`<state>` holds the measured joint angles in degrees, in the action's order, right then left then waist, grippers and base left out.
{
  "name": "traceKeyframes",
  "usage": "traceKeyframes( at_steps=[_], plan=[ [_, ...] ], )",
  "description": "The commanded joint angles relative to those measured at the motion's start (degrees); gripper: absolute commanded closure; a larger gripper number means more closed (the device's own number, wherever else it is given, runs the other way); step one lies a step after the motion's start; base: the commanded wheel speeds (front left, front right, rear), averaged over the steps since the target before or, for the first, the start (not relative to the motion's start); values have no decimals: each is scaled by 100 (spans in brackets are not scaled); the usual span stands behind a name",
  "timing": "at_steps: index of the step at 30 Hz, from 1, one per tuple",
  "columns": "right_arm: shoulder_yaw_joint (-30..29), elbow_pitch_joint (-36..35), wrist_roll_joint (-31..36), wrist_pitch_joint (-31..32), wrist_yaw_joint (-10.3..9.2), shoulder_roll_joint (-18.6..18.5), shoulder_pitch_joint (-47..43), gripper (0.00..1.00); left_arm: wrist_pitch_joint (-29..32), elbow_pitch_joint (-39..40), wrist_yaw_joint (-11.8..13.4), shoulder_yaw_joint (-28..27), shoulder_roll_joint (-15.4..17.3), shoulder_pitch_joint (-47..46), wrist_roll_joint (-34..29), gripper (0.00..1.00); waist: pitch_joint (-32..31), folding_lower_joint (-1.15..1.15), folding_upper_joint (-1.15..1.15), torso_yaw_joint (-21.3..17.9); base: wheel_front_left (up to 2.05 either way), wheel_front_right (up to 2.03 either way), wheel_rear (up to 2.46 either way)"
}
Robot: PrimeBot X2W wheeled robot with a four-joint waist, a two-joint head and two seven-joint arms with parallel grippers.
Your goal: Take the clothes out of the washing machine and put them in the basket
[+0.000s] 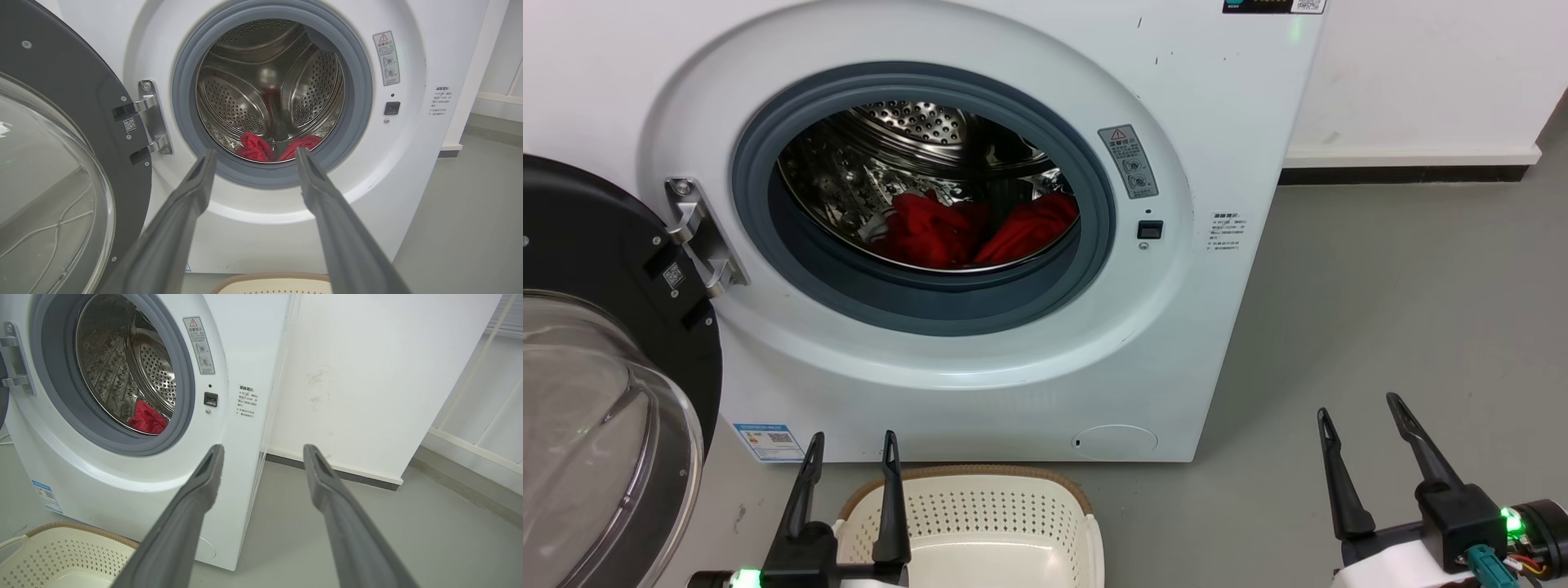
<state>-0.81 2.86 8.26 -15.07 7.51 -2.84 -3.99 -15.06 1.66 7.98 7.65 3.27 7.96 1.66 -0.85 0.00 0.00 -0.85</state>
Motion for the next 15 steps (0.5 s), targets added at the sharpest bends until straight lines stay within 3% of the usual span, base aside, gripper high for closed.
traceKeyframes(
  at_steps=[1,8,11,15],
  plan=[
    [10,4,24,-16,-4,-7,-15,0,-18,5,-23,-14,-7,46,-48,0,8,0,0,-9,0,0,0],
    [-83,18,-66,-15,-4,-6,142,0,-18,-122,-106,177,183,-163,-308,0,251,0,0,-228,0,0,0],
    [-63,-71,-108,-15,-4,-5,310,0,-17,-189,-211,169,360,-516,-255,0,704,0,0,-407,0,0,0],
    [-27,-199,-195,-14,-4,-4,591,0,-17,-569,-536,-22,692,-1397,-107,0,1509,0,0,-655,0,0,0]
  ],
)
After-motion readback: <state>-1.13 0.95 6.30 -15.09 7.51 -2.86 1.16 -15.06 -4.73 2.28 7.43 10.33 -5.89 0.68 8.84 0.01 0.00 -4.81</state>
